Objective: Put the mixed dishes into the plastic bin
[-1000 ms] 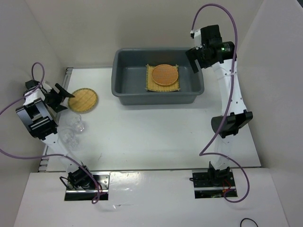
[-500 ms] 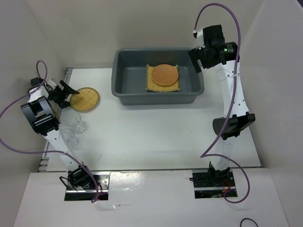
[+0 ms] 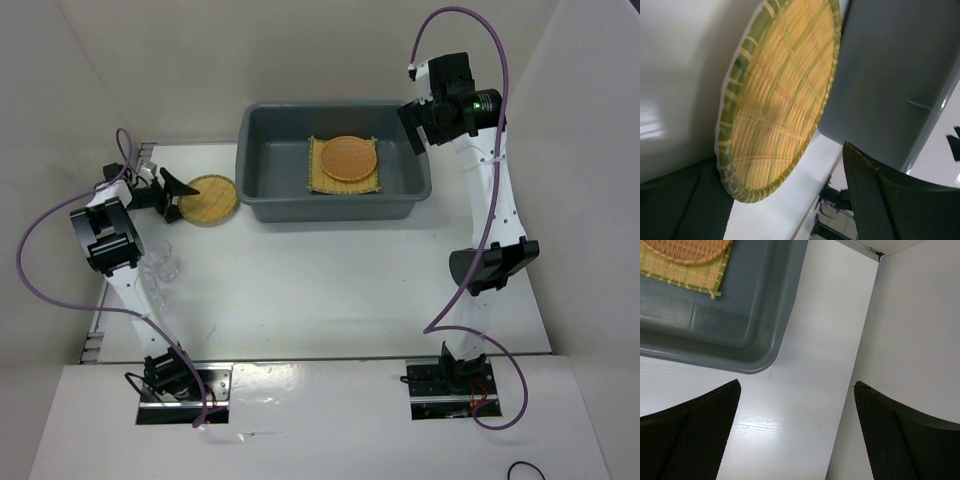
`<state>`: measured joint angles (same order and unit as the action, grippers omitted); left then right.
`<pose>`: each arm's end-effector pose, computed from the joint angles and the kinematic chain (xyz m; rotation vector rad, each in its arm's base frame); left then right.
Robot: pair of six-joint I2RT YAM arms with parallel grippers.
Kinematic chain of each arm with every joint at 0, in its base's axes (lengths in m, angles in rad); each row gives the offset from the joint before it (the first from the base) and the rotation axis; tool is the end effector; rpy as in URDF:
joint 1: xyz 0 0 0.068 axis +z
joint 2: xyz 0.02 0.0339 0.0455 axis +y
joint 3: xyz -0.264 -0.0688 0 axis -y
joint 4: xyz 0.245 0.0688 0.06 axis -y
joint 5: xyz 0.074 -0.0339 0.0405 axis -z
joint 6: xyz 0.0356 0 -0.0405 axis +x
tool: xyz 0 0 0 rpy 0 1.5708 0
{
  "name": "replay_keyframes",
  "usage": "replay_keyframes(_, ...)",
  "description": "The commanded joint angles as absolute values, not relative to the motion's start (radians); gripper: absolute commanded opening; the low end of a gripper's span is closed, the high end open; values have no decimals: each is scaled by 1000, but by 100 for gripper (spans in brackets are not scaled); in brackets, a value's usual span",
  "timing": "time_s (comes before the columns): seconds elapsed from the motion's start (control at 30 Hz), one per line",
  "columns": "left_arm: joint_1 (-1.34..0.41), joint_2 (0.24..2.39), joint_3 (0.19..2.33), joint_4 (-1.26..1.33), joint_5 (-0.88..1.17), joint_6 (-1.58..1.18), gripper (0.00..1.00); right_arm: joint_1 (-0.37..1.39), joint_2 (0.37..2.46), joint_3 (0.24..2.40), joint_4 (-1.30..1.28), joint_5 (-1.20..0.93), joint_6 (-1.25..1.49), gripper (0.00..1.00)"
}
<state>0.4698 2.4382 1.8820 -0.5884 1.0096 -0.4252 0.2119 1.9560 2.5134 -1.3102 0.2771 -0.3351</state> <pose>0.4590 0.1993 0.1212 -0.7788 2.2850 -1.3126 0.3680 0.0692 0.4647 -0.4905 2.2664 -0.3839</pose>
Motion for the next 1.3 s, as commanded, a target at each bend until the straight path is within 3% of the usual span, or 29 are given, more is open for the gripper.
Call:
replay_keyframes(0.0, 457, 2497, 1824, -551, 1080, -425, 85, 216, 1921, 2525, -1301, 279, -341, 98)
replay_keyframes(0.2, 427, 2539, 1813, -523, 1178, -425, 71, 216, 1911, 2543, -1301, 270, -341, 98)
replay_keyframes(0.3, 404, 2578, 1844, -537, 1178, -425, 52, 216, 1902, 2522, -1301, 270, -341, 98)
replay_keyframes(0.47, 394, 2589, 1864, -551, 1166, -416, 11, 216, 1872, 2511, -1301, 261, -341, 98)
replay_keyframes(0.57, 394, 2570, 1855, -560, 1152, -416, 0, 216, 1853, 2502, -1301, 250, -341, 98)
replay_keyframes(0.8, 463, 2292, 1772, -393, 904, -651, 0, 216, 1844, 2513, -1301, 218, -341, 98)
replay_keyframes(1.07, 492, 2005, 1802, -172, 784, -951, 0, 216, 1824, 2523, -1301, 209, -331, 98)
replay_keyframes(1.23, 414, 2029, 2026, -118, 770, -1071, 0, 216, 1781, 2514, -1301, 189, -331, 98)
replay_keyframes(1.27, 347, 2063, 2165, -118, 794, -1071, 0, 216, 1781, 2514, -1301, 189, -331, 98)
